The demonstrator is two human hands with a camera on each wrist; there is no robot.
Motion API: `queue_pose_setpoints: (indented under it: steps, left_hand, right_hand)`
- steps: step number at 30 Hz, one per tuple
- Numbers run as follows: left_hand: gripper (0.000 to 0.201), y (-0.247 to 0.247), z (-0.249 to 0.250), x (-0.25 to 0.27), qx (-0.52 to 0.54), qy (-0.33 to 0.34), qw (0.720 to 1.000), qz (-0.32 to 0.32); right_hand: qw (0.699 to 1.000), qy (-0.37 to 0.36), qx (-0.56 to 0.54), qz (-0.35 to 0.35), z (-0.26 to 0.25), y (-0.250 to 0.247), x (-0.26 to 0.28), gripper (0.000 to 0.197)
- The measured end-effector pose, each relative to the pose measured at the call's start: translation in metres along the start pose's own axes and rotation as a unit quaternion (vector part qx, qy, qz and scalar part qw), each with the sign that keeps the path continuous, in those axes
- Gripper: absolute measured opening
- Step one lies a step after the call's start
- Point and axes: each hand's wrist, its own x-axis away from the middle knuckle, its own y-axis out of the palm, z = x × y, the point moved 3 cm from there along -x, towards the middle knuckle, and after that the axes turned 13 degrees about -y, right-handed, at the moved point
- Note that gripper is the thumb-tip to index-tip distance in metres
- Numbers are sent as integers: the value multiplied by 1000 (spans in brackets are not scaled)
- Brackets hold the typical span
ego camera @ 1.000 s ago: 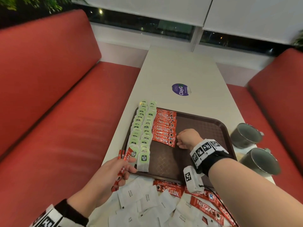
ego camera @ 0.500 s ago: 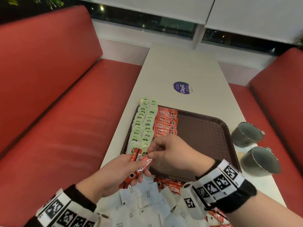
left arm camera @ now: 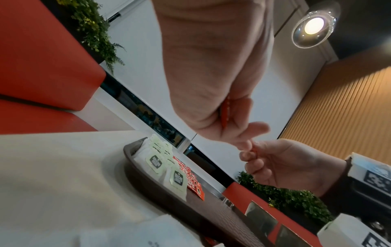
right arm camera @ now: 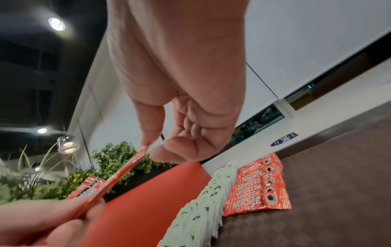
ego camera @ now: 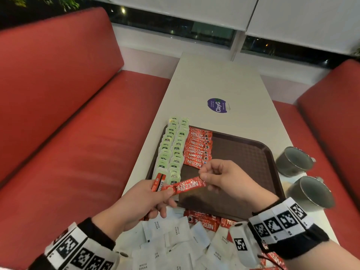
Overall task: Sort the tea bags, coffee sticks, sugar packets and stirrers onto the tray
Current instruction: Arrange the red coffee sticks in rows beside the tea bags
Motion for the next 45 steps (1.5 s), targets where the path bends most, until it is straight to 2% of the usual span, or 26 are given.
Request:
queue_pose_setpoints:
  steps: [2, 5, 12, 14, 16, 18, 21, 24, 27, 32, 36, 39, 42, 45]
  left_hand:
    - [17, 2, 2, -2, 45, 14, 999, 23]
    - [22, 8, 6, -7, 108, 31, 993, 36]
    - [24, 31, 10, -13, 68, 24, 997, 17]
    - [23, 29, 7, -14, 80, 6, 997, 13]
    - [23, 22, 2, -15, 119, -20, 993, 10]
    - [30, 16, -3, -14, 166, -41, 985, 6]
    - [33, 9, -8, -7, 198, -43, 979, 15]
    - [26, 5, -10, -2, 195, -33, 980, 23]
    - [7, 0, -13, 4, 183, -32, 982, 27]
    - [23, -6, -20, 10, 132, -39, 990, 43]
    - [19, -8, -24, 6, 147, -55, 987, 42]
    - [19, -7, -24, 3, 163, -63, 984, 17]
    - [23, -4, -20, 5, 180, -77, 980, -41]
    - [33, -2, -11, 10, 199, -86, 970, -110]
  right_hand:
    - [998, 19, -61, 9, 1, 2, 1, 4]
    - [993, 35, -110, 7, 2, 11, -5, 8]
    - [984, -42, -171, 34, -13, 19, -29, 23]
    - [991, -56, -88, 79, -10, 6, -37, 25]
    - [991, -49, 85, 94, -3, -11, -46, 14]
    - [967, -16, 251, 40, 9, -20, -55, 13]
    - [938, 42, 343, -23, 24, -17, -67, 5]
    - [920, 75, 381, -55, 33, -7, -79, 8]
    - [910, 102, 394, -83, 40, 1, -90, 11]
    - [900, 131, 402, -103, 52, 8, -98, 10]
    - [889, 110, 436, -88, 54, 11, -97, 17]
    - [872, 83, 475, -86, 51, 14, -96, 18]
    - [859, 57, 501, -90, 42, 17, -93, 20]
    - [871, 33, 486, -62, 28, 16, -87, 17]
